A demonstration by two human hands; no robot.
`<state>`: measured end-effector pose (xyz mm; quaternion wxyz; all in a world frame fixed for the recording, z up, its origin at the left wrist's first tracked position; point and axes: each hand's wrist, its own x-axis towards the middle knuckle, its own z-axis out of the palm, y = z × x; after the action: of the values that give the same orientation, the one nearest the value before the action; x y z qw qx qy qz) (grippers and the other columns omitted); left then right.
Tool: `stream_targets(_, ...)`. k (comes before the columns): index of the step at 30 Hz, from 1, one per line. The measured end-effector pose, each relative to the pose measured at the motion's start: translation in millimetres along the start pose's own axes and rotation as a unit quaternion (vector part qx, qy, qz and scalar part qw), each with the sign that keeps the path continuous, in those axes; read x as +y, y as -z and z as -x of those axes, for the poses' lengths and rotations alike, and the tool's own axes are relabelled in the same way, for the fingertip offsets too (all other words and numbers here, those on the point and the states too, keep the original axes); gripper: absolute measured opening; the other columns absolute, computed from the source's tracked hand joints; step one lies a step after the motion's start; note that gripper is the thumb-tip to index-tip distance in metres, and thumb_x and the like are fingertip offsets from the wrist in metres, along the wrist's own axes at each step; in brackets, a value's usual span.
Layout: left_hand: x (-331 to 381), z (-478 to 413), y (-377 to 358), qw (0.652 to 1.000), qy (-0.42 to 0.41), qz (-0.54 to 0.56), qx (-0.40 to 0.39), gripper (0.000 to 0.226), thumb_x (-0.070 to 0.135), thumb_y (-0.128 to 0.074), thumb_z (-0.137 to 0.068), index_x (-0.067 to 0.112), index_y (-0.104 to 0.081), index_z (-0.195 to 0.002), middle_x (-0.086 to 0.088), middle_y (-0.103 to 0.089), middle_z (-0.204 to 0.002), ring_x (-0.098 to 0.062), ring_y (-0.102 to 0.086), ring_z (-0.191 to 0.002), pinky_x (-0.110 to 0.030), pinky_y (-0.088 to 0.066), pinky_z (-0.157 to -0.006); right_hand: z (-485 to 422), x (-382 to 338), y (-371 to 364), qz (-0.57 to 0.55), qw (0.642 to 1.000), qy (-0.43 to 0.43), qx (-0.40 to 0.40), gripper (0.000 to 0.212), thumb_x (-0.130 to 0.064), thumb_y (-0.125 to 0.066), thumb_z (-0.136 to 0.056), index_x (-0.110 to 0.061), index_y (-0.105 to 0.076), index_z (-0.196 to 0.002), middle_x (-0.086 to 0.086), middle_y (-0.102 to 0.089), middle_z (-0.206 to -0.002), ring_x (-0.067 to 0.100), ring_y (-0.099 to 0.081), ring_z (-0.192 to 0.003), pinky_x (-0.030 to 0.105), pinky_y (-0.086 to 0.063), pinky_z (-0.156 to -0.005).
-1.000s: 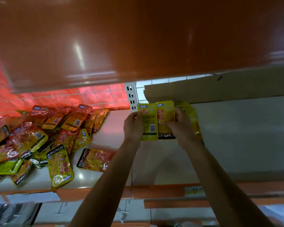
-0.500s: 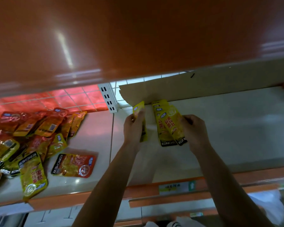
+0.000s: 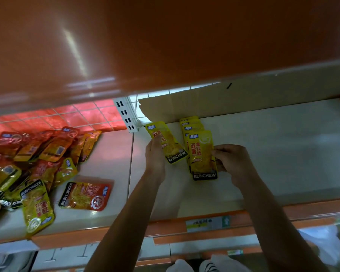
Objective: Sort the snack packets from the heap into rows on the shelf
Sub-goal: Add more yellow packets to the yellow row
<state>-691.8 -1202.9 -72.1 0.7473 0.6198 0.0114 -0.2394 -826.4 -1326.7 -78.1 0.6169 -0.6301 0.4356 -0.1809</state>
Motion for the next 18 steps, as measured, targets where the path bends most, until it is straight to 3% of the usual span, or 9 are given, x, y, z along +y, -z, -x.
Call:
stream_targets(4, -2.6, -2.8, 8.5, 0.997, -0.044, -0.053, -0.022, 0.015, 0.011, -0.052, -0.095, 0.014, -0.065, -0.087, -0.008, -0.068, -0.089, -0.021, -0.064, -0.081, -0.033, -0.053, -0.072, -2.1, 2.6, -1.9, 0.022, 1.0, -0.003, -0.006, 0.009, -0.007, -0.067, -0.083, -0.014, -0.072, -0.078, 0.002, -0.065, -0.064, 0.018, -0.061, -0.06, 0.038, -0.056, -0.067)
stream_targets(9, -5.1, -2.6, 11.9, 0.99, -0.062, -0.118, -0.035, 0.011, 0.013, -0.058, -0.092, 0.017, -0.065, -0.086, -0.002, -0.065, -0.076, -0.015, -0.06, -0.066, -0.025, -0.044, -0.059, -3.8, 3.0, -3.9, 0.051, 0.999, 0.003, -0.011, 0.008, -0.009, -0.067, -0.083, -0.01, -0.073, -0.088, -0.001, -0.062, -0.061, 0.013, -0.057, -0.055, 0.03, -0.047, -0.061)
stream_targets(13, -4.2, 2.5, 14.3, 0.994, -0.019, -0.078, -0.076, 0.021, 0.013, -0.048, -0.098, 0.014, -0.067, -0.089, -0.002, -0.068, -0.076, -0.015, -0.063, -0.063, -0.025, -0.051, -0.058, -3.9, 3.1, -4.5, 0.078, 0.997, 0.017, 0.001, 0.008, -0.011, -0.067, -0.083, -0.016, -0.074, -0.083, 0.0, -0.065, -0.064, 0.018, -0.062, -0.063, 0.038, -0.057, -0.07)
stream_targets(18, -5.7, 8.0, 17.8, 0.985, -0.003, -0.121, -0.124, 0.022, 0.013, -0.049, -0.098, 0.014, -0.066, -0.083, -0.009, -0.062, -0.074, -0.022, -0.055, -0.065, -0.031, -0.037, -0.063, -0.2, 4.5, -4.1, 0.113, 0.992, 0.042, 0.027, 0.02, -0.013, -0.068, -0.08, -0.028, -0.069, -0.067, -0.007, -0.065, -0.059, 0.015, -0.064, -0.058, 0.04, -0.06, -0.07)
